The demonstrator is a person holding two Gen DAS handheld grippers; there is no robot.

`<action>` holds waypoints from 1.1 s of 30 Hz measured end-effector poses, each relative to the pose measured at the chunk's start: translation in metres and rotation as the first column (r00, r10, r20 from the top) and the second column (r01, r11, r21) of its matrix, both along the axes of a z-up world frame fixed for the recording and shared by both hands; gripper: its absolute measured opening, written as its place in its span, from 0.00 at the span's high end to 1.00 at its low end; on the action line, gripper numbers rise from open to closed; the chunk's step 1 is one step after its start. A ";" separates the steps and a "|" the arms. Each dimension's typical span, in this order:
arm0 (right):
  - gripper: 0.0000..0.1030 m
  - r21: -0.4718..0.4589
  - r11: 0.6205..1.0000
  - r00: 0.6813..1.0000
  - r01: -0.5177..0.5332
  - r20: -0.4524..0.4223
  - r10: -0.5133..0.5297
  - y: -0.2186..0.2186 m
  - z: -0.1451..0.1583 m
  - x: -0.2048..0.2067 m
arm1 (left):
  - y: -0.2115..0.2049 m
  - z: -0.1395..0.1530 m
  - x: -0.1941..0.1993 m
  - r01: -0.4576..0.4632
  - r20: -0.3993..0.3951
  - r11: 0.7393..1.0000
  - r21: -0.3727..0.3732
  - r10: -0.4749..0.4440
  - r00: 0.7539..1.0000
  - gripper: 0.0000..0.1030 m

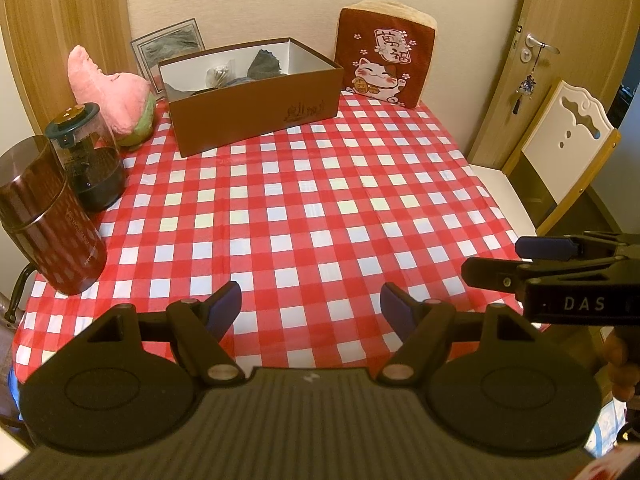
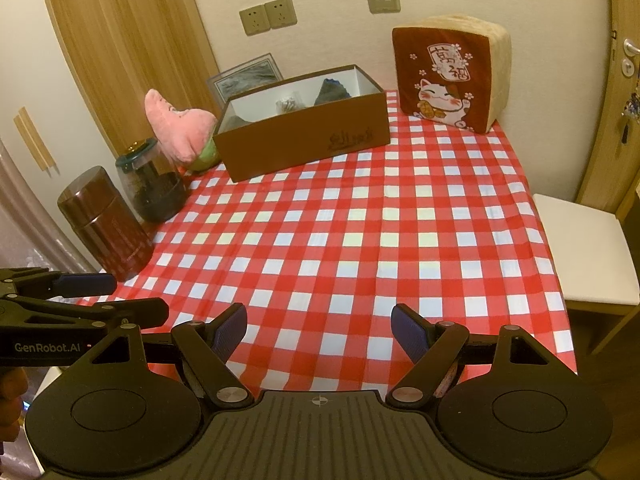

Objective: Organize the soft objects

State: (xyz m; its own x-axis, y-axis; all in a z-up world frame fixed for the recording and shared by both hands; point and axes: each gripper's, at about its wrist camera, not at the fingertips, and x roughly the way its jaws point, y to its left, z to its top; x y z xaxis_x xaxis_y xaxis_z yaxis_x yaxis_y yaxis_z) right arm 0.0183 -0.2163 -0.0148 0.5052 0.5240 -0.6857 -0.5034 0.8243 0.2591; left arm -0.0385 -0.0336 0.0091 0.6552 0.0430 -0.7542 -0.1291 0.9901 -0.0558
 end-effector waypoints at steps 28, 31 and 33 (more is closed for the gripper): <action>0.24 0.000 1.000 1.000 0.000 -0.002 0.000 0.000 -0.001 0.001 | -0.002 -0.001 0.001 0.002 -0.001 1.000 0.002 -0.002 1.000 0.27; 0.23 0.000 1.000 1.000 0.000 -0.003 0.000 -0.001 0.000 0.001 | -0.002 0.000 0.002 0.000 -0.001 1.000 0.001 0.000 1.000 0.27; 0.24 0.000 1.000 1.000 0.001 -0.004 -0.001 -0.001 -0.001 0.001 | -0.002 0.000 0.002 0.000 -0.001 1.000 0.001 0.000 1.000 0.27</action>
State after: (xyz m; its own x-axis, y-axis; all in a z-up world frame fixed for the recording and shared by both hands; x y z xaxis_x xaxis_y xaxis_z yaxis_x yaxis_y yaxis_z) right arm 0.0192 -0.2169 -0.0162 0.5031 0.5234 -0.6877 -0.5018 0.8248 0.2607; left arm -0.0367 -0.0356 0.0087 0.6545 0.0442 -0.7548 -0.1295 0.9901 -0.0542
